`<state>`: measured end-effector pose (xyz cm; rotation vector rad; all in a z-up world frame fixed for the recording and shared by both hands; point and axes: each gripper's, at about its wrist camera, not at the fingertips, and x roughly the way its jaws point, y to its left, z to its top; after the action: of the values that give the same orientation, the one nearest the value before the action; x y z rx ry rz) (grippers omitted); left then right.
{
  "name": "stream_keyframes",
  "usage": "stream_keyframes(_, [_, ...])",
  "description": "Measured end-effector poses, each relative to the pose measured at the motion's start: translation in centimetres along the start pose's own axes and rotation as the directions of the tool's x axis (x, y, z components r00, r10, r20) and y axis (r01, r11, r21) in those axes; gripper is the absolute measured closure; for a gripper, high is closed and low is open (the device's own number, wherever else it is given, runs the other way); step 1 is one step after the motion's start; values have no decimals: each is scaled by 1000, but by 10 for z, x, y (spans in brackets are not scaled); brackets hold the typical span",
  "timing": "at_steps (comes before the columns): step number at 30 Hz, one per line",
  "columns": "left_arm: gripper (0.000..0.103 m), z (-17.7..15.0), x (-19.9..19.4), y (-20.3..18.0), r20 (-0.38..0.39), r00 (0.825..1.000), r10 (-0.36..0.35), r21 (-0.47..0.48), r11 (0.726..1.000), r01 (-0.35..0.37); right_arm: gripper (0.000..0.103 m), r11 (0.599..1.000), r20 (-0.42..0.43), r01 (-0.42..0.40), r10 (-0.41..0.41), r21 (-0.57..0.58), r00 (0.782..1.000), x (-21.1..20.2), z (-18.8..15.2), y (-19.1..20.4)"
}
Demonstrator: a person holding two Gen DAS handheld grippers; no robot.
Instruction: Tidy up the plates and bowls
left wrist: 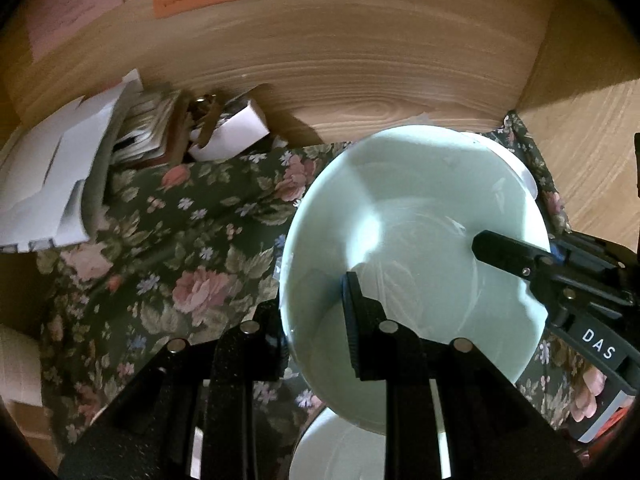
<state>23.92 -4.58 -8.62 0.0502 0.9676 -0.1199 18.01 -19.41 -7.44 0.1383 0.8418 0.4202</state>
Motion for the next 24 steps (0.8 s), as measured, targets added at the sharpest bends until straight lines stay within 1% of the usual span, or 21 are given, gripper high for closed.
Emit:
stream_keyframes(8, [80,-21,-18,9,9,1000,13,-25,1000,-13,90,1000,2,-14,14,-12,1000,-5,-12,22])
stream_keyframes(17, [80,-48,-36,33,13,1000,21,-72,997,-20,90,998,-9,-39,39,-42,999,-3,-24,52])
stream_keyframes(24, [80,-71,-50,55,24,999,44,-107,993,-41,90,995,-17,-73,72,-67,997,3,-31,79])
